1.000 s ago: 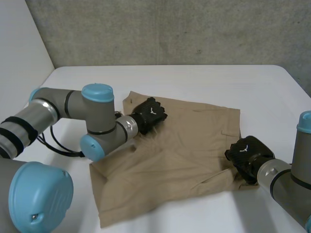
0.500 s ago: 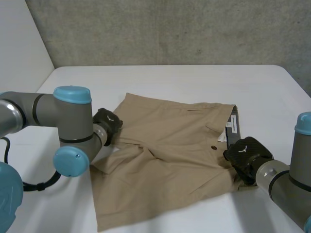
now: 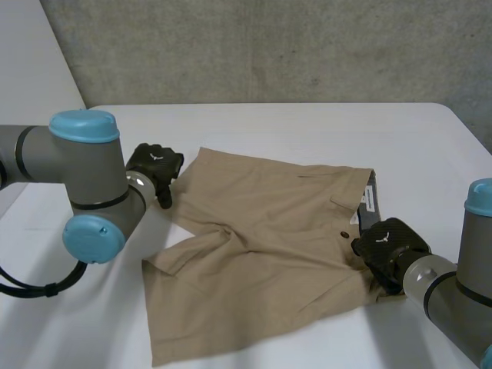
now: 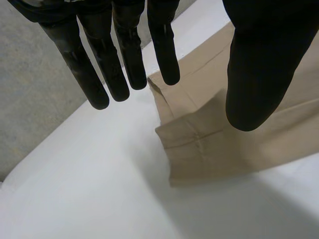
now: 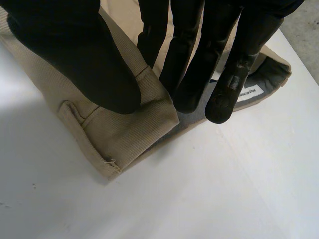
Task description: Fold the shorts.
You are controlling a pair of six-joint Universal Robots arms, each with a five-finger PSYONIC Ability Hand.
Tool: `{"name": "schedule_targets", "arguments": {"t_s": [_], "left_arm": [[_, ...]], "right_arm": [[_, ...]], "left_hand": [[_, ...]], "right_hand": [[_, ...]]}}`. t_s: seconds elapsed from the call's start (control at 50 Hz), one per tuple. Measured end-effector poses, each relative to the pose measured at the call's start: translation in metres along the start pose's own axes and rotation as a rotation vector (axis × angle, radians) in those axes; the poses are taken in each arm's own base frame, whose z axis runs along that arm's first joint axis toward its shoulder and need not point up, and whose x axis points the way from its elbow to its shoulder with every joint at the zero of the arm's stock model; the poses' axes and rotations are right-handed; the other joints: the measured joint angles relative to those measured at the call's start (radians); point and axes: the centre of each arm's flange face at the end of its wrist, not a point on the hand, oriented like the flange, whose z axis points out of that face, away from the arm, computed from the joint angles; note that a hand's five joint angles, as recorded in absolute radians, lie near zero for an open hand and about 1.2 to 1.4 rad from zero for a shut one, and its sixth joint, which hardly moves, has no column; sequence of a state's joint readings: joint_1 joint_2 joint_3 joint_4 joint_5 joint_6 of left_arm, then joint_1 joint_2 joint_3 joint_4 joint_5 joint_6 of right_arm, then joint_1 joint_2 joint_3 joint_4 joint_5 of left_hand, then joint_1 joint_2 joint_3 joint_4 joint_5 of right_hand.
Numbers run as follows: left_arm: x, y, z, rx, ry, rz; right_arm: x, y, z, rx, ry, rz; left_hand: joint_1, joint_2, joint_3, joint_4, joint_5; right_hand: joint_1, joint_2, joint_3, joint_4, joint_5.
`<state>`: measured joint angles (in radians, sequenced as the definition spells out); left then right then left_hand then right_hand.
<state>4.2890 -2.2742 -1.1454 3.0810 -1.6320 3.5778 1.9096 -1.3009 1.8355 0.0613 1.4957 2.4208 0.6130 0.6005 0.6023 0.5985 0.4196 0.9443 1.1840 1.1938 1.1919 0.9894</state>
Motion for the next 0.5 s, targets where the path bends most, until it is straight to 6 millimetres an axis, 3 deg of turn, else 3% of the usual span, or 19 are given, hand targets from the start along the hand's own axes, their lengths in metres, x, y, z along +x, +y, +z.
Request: {"name": "schedule_targets", "arguments": {"t_s": [0.14,0.2,0.28,0.32,0.34,0.48,0.5], "left_arm": [[0.005,0.008,0.011,0.027,0.031,0.024],[0.009,0.023,0.020,0.008,0.063,0.070],[0.006,0.034,0.025,-0.017,0.060,0.112],[0.000,0.039,0.028,-0.039,0.038,0.137],[-0.004,0.041,0.029,-0.046,0.026,0.145],[-0.015,0.043,0.029,-0.077,-0.033,0.168],[-0.015,0.043,0.028,-0.076,-0.034,0.168]], "right_arm": [[-0.001,0.000,0.000,0.001,-0.002,-0.002],[-0.001,0.000,0.000,0.001,-0.002,-0.002],[-0.001,0.000,0.000,0.002,-0.001,-0.002],[0.000,0.000,0.000,0.002,-0.001,-0.002],[0.000,0.000,0.000,0.002,-0.001,-0.001],[0.000,0.000,0.000,0.000,0.001,-0.002],[0.000,0.000,0.000,-0.001,0.001,-0.002]], "left_hand": [[0.000,0.000,0.000,0.000,0.000],[0.011,0.016,0.014,0.016,0.019],[0.272,0.246,0.243,0.248,0.246],[0.526,0.557,0.550,0.562,0.541],[0.526,0.580,0.570,0.583,0.542],[0.492,0.494,0.496,0.500,0.532],[0.217,0.241,0.255,0.256,0.285]], "right_hand": [[0.000,0.000,0.000,0.000,0.000],[0.000,0.000,0.000,0.000,0.000],[0.000,0.000,0.000,0.000,0.000],[0.000,0.000,0.000,0.000,0.000],[0.000,0.000,0.000,0.000,0.000],[0.000,0.000,0.000,0.000,0.000],[0.000,0.000,0.000,0.000,0.000]]}}
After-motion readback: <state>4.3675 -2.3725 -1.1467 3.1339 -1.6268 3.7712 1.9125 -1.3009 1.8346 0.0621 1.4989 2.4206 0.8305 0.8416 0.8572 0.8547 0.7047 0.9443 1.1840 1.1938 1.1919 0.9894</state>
